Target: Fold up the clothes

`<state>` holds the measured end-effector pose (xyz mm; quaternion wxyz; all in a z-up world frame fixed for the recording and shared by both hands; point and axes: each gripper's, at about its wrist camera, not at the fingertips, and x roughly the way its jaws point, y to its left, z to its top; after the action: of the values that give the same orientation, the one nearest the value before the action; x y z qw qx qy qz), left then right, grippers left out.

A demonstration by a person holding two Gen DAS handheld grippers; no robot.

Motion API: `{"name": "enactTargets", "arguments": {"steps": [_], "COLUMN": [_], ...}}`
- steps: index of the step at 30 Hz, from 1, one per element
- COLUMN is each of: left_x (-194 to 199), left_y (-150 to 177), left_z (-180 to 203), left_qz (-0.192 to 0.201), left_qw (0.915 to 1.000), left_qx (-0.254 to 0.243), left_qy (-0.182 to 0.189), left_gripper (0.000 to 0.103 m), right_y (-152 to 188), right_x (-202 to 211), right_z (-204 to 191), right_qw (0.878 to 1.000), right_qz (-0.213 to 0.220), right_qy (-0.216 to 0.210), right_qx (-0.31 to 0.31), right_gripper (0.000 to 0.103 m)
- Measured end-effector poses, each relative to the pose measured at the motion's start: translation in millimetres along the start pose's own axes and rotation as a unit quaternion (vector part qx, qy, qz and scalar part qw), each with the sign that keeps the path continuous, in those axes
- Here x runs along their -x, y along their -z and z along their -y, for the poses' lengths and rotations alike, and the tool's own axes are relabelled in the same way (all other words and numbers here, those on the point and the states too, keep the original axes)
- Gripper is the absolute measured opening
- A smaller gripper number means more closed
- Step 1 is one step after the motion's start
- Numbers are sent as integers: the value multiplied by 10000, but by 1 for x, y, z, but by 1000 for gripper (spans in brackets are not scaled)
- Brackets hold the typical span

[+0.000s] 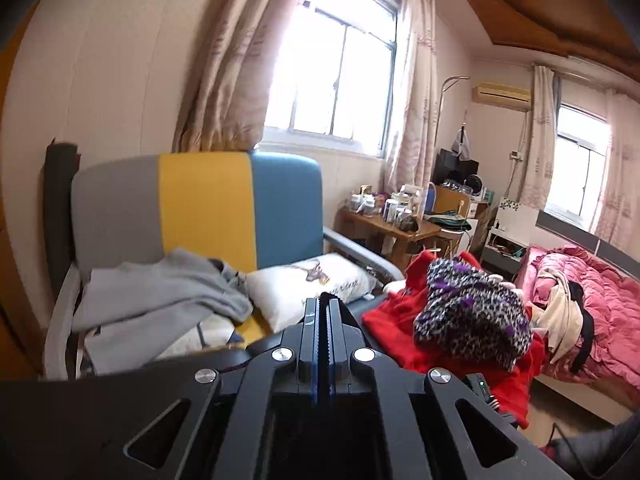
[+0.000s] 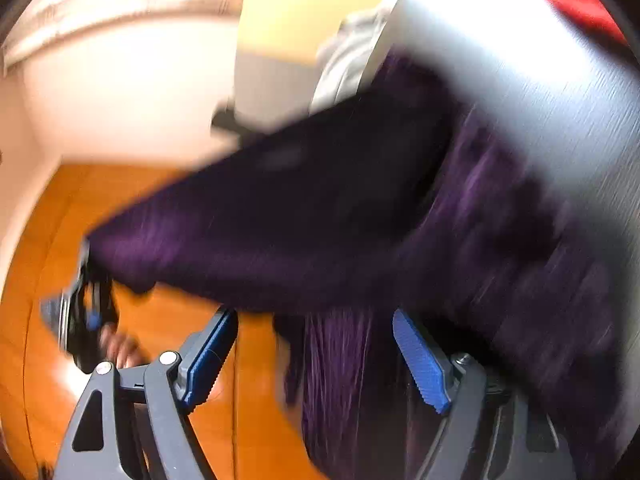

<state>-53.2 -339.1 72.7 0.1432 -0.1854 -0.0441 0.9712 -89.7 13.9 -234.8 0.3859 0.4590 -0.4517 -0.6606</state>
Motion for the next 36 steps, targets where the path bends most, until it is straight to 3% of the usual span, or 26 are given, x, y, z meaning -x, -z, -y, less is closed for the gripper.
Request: {"name": "enactTargets", "arguments": {"steps": [4,6,10,12,16,20,21,22,23,25,27,30,32,36], "left_x": [-7,-11,-33,-43,-44,-45,-48,-51,-57,-69,-81,-102,-115,-135], "left_y": [-15,-10,48,88,161,218,225,232,237,241,239,234,235,244], "left_z": [6,2,-20,-35,-71,-77,-73,-69,-61,-55,-52,-42,-33,-21], "left_qz": [221,210,-583,-1087,-1770,-2151,-2207,-2260,-2298,-2324,-2330,-2483,-2698,-2986], "left_qw": [9997,9997,9978,9923,9741,9482,9432,9379,9345,9281,9222,9274,9295,9291], "left_qx": [-24,75,277,381,1280,2332,2483,2623,2701,2878,3040,2759,2489,2174], "left_qy": [87,117,-174,-456,-588,-121,36,187,291,425,534,465,354,194], "left_gripper": [3,3,3,3,4,5,9,20,38,57,58,57,50,40], "right_y": [-21,-23,-19,-13,-3,3,3,3,2,2,4,10,10,5], "right_x": [54,82,108,116,128,118,115,107,99,84,77,68,62,51], "right_z": [-3,-5,24,25,9,-19,-25,-29,-34,-39,-44,-48,-50,-65], "right_qw": [9883,9768,9839,9834,9719,9539,9503,9473,9442,9425,9432,9399,9361,9166], "right_qz": [1303,1661,1134,855,478,225,153,88,25,-93,-166,-266,-300,-275], "right_qy": [728,1210,1371,1552,2028,2341,2365,2395,2426,2399,2336,2345,2384,2543], "right_qx": [297,606,194,384,1096,1863,2020,2127,2226,2325,2358,2468,2568,3072], "right_gripper": [82,82,82,82,82,82,82,82,82,82,82,82,82,82]}}
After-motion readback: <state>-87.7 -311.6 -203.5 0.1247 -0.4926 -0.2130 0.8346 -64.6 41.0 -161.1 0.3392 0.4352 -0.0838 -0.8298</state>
